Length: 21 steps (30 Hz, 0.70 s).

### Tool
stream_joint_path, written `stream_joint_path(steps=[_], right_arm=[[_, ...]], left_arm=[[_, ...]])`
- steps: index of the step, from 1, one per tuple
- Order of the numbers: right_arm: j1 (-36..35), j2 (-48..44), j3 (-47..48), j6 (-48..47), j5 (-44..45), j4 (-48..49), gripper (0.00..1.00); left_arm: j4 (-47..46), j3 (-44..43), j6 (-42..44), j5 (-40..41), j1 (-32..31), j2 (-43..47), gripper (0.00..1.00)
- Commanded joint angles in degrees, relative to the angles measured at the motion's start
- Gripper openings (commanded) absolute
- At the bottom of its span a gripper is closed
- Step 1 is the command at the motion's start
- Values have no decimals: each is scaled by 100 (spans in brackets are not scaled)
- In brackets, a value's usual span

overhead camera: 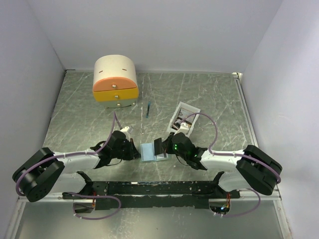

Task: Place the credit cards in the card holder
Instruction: Insert the credit card into the card holder.

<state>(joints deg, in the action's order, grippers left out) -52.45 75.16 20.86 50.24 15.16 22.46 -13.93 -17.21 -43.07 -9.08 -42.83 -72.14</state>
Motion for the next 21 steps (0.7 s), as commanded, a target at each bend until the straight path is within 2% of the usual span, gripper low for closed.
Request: stream_joint_path(steps=[1,13,21], right_arm=[[32,120,-102,-245,241,109,0],[25,300,-391,-247,-406,371,0],[26,52,-569,-207,-447,325,0]], left_arm=[[269,105,88,246,-15,-77,10],[190,96,121,225,-20,-130,10],[118,112,102,215,-22,-206,10]])
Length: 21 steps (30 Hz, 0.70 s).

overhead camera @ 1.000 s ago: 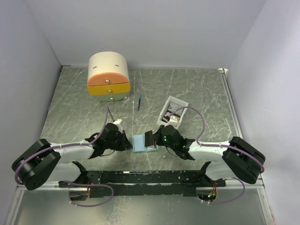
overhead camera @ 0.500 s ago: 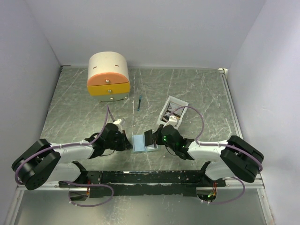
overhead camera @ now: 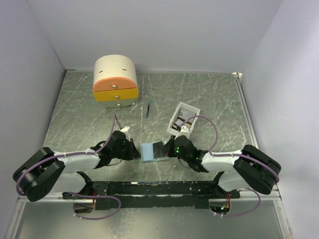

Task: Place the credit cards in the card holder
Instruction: Insert the credit card into the card holder.

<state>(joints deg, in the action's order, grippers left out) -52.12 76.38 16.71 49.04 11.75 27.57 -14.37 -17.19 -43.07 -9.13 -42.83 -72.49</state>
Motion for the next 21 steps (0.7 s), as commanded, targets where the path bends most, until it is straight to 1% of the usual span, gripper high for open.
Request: stream_joint_path(steps=[1,7,21], right_arm=[[-2,-52,-151,-79,-129,-178,0],[-12,176,-88,-122,-392,9,0],[-9,276,-16,1,-426,38,0]], left_arm=[[185,103,120,233,-20,-181,10],[119,112,89,185,-17,-207,10],[248,-8,132,126,-21,-200,10]])
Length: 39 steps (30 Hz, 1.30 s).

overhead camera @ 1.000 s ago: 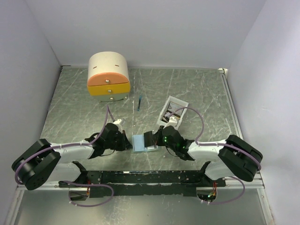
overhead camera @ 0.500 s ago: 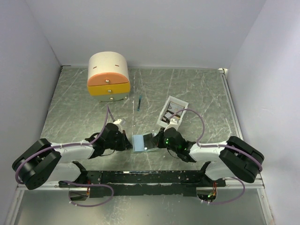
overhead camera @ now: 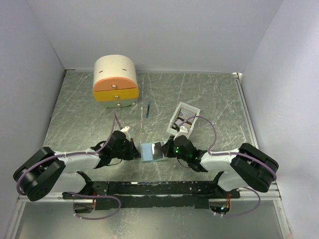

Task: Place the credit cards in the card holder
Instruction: Insert the credit card into the card holder.

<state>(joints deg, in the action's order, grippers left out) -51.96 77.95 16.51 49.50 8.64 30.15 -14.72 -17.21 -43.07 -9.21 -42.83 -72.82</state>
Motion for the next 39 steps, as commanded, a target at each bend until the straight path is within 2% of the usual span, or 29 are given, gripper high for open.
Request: stream_joint_path(steps=[1,13,17,20,22,26,33,39], right_arm=[[-29,115,7,-39,-106,-227,0],[-34,391,276,205,-197,-285,1],[-33,360,402,169,-130,-680,12],[-35,18,411,98,119,-1110,32],[-40,-223,392,37,208,-1256,39],[-37,-295,454,-54,139,-1314,41],[-44,47,483,16,-171,-847,46],[-77,375,620,8,-376,-619,46]], left_arm=[[287,-10,132,132,-20,-163,10],[323,-107,164,180,-30,-141,10],[375,-195,200,189,-32,-171,9],[400,-228,220,194,-31,-171,9],[387,-229,215,191,-29,-179,9],[276,-202,190,180,-32,-218,9],[151,-212,159,80,-31,-353,9],[103,-208,148,66,-26,-363,9]])
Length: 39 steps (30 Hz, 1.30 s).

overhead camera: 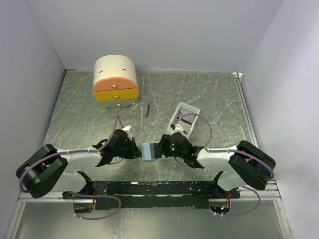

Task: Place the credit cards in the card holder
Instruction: Insert the credit card into the card holder.

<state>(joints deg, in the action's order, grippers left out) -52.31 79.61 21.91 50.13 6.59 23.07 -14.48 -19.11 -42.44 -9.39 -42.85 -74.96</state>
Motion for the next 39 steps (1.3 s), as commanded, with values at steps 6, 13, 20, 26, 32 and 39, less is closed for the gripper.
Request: stream_joint_path(steps=[6,13,20,26,32,39], right_arm=[[-119,317,99,-6,-361,413,43],[-191,473,184,-15,-583,751,42],[-235,532,247,-120,-659,854,35],[-236,128,425,-81,-120,-48,45],[-235,3,322,171,229,-424,53],[-277,412,473,371,258,-467,53]], left_arm=[[103,-61,122,122,-30,-186,9],[124,-114,171,156,-27,-247,9],[325,-185,262,338,-27,-174,10],[739,-408,400,539,-28,-37,10],[665,-392,383,509,-24,-65,10],[494,-364,391,395,-22,-197,10]])
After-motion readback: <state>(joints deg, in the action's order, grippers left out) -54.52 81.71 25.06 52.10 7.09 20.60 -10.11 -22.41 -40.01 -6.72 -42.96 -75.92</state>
